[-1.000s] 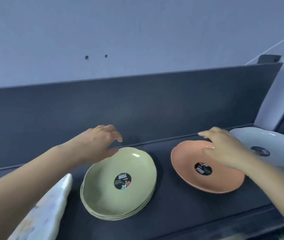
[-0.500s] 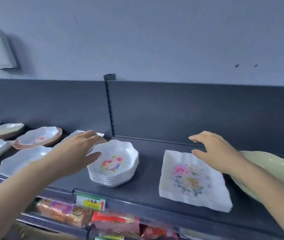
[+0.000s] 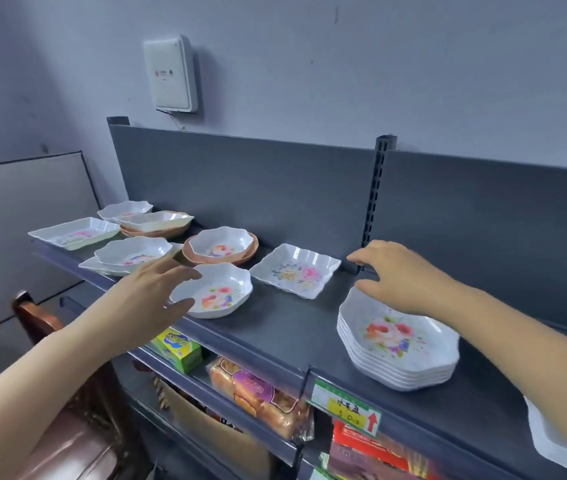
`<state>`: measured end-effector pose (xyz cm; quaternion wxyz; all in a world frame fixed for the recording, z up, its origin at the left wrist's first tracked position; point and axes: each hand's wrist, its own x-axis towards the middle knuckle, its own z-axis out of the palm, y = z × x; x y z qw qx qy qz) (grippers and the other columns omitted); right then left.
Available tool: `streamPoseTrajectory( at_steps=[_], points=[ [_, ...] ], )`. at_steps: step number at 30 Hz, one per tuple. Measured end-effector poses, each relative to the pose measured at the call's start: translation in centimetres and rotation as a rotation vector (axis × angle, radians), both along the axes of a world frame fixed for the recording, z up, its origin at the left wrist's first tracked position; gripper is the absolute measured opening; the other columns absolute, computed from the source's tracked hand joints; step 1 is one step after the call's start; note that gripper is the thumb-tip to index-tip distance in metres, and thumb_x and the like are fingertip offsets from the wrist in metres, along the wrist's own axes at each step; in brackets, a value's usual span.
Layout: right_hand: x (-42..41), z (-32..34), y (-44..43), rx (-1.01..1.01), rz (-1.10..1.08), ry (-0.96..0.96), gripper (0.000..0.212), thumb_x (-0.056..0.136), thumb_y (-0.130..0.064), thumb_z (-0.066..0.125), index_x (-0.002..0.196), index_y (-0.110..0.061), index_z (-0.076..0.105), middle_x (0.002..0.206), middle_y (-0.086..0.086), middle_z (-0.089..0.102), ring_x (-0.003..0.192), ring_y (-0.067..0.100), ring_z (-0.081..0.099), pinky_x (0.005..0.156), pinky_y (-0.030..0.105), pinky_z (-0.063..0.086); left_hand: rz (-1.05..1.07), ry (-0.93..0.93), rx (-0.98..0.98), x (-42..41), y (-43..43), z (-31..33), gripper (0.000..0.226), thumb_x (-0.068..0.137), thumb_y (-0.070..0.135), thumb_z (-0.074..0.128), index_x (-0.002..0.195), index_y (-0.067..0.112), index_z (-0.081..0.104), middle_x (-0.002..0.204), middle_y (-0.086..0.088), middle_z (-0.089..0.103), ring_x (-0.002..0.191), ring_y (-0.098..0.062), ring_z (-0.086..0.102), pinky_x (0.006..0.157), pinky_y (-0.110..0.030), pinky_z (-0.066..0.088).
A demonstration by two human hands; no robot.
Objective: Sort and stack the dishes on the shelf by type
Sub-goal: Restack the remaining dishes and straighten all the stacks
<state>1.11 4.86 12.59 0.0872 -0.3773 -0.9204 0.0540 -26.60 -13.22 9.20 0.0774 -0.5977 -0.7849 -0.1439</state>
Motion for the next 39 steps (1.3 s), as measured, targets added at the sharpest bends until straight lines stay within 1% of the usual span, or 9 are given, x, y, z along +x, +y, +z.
streamPoseTrajectory(
  at_steps=[6, 14, 19, 27, 30, 32, 34, 36, 39],
  points=[
    [-9.0, 0.6, 4.3, -0.041, 0.07, -0.062, 0.038, 0.09, -0.02, 0.05, 0.127, -0.014, 0.053, 0.126, 0.002, 0.053, 0.118, 0.026, 0.05, 0.097, 0.04, 0.045, 0.053, -0.03, -0.008, -4.6, 2.2, -1.0, 0.039, 0.088, 0.032, 0.059, 0.126, 0.03, 0.054, 0.119, 0.008, 0.055, 0.109, -0.016, 0.054, 0.093, -0.032, 0.045],
    [-18.8, 0.8, 11.3, -0.197, 0.131, -0.077, 0.046, 0.09, -0.022, 0.055, 0.136, -0.017, 0.048, 0.128, 0.0, 0.055, 0.115, 0.022, 0.054, 0.094, 0.033, 0.047, 0.138, -0.073, -0.018, -11.3, 7.8, -2.0, 0.039, 0.09, 0.03, 0.057, 0.128, 0.025, 0.054, 0.126, 0.004, 0.055, 0.114, -0.02, 0.05, 0.095, -0.031, 0.042],
    [-22.7, -1.0, 14.5, -0.255, 0.102, -0.069, 0.04, 0.086, -0.018, 0.056, 0.123, -0.003, 0.056, 0.121, 0.011, 0.063, 0.112, 0.03, 0.058, 0.094, 0.043, 0.049, 0.172, -0.078, -0.07, -14.2, 10.4, -3.0, 0.04, 0.091, 0.033, 0.054, 0.13, 0.027, 0.05, 0.128, 0.004, 0.053, 0.118, -0.018, 0.049, 0.097, -0.03, 0.038],
    [-26.5, -5.1, 17.1, -0.404, -0.024, -0.015, 0.049, 0.087, -0.02, 0.058, 0.126, 0.008, 0.049, 0.13, 0.023, 0.055, 0.119, 0.038, 0.051, 0.101, 0.047, 0.044, 0.151, -0.023, -0.08, -19.7, 13.1, -3.0, 0.039, 0.092, 0.036, 0.051, 0.131, 0.029, 0.05, 0.137, 0.008, 0.049, 0.124, -0.016, 0.046, 0.1, -0.026, 0.035],
    [-28.2, -6.9, 17.3, -0.496, -0.105, 0.083, 0.045, 0.084, -0.02, 0.062, 0.117, 0.009, 0.055, 0.117, 0.025, 0.062, 0.09, 0.042, 0.057, 0.079, 0.04, 0.05, 0.107, -0.037, -0.082, -22.0, 14.3, -3.4, 0.04, 0.092, 0.034, 0.052, 0.131, 0.029, 0.05, 0.136, 0.007, 0.051, 0.122, -0.018, 0.048, 0.096, -0.026, 0.037],
    [-29.7, -7.7, 17.0, -0.495, -0.177, 0.114, 0.024, 0.08, -0.019, 0.062, 0.082, 0.005, 0.061, 0.077, 0.015, 0.059, 0.065, 0.029, 0.045, 0.06, 0.031, 0.039, 0.062, -0.046, -0.093, -23.5, 15.1, -3.6, 0.042, 0.093, 0.035, 0.052, 0.134, 0.029, 0.047, 0.138, 0.007, 0.048, 0.121, -0.018, 0.048, 0.096, -0.027, 0.038],
    [-31.3, -8.5, 17.0, -0.46, -0.242, 0.126, 0.036, 0.078, -0.018, 0.061, 0.054, -0.011, 0.035, 0.061, 0.005, 0.034, 0.055, 0.02, 0.027, 0.05, 0.029, 0.021, 0.003, -0.057, -0.093, -25.3, 16.1, -3.7, 0.046, 0.093, 0.033, 0.052, 0.138, 0.029, 0.043, 0.14, 0.006, 0.046, 0.125, -0.018, 0.046, 0.1, -0.028, 0.037],
    [-32.8, -9.0, 16.9, -0.404, -0.304, 0.122, 0.045, 0.078, -0.018, 0.062, 0.054, -0.014, 0.024, 0.056, 0.002, 0.026, 0.052, 0.018, 0.021, 0.046, 0.028, 0.016, -0.044, -0.076, -0.094, -27.0, 17.0, -3.7, 0.05, 0.093, 0.031, 0.053, 0.141, 0.027, 0.039, 0.141, 0.005, 0.046, 0.126, -0.018, 0.045, 0.103, -0.029, 0.035],
    [-34.4, -10.3, 17.3, -0.326, -0.435, 0.113, 0.046, 0.076, -0.018, 0.064, 0.052, -0.013, 0.025, 0.053, 0.002, 0.025, 0.048, 0.018, 0.023, 0.044, 0.026, 0.017, -0.109, -0.087, -0.093, -29.2, 18.5, -4.0, 0.049, 0.094, 0.033, 0.051, 0.14, 0.025, 0.039, 0.138, 0.004, 0.048, 0.125, -0.017, 0.045, 0.103, -0.028, 0.034]
  ],
)
